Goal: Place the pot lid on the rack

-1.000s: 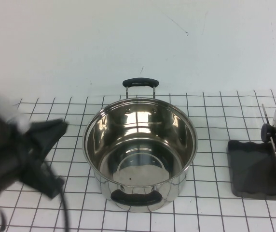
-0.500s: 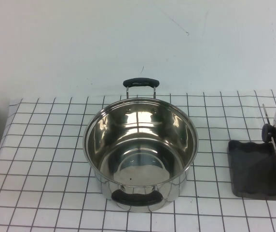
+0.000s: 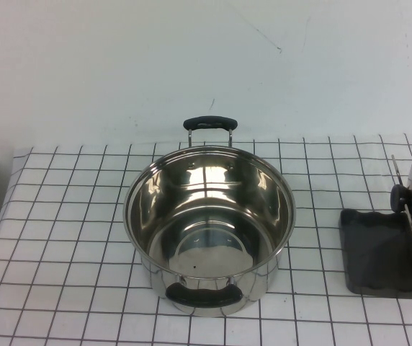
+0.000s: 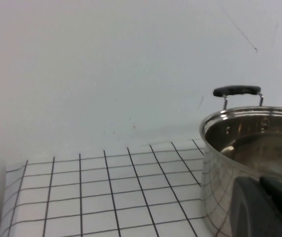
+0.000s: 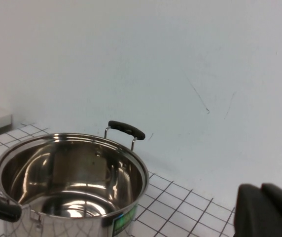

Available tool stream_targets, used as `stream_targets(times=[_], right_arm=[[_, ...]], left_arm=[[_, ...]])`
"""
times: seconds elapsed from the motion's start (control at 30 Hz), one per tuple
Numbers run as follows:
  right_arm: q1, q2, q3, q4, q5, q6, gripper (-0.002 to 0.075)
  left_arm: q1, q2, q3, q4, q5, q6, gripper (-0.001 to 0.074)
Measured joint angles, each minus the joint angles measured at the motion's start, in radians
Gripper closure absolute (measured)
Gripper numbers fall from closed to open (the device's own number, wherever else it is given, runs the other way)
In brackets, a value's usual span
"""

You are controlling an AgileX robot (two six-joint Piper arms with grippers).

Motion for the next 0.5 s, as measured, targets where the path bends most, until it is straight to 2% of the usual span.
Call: stream_targets(times=[0.5], right_arm=[[0.000,0.000,0.006,-0.002,-0.013,-0.001,0.0727]], left_arm=[[0.000,0.000,0.018,0.019,-0.235,-0.003,0.0736]])
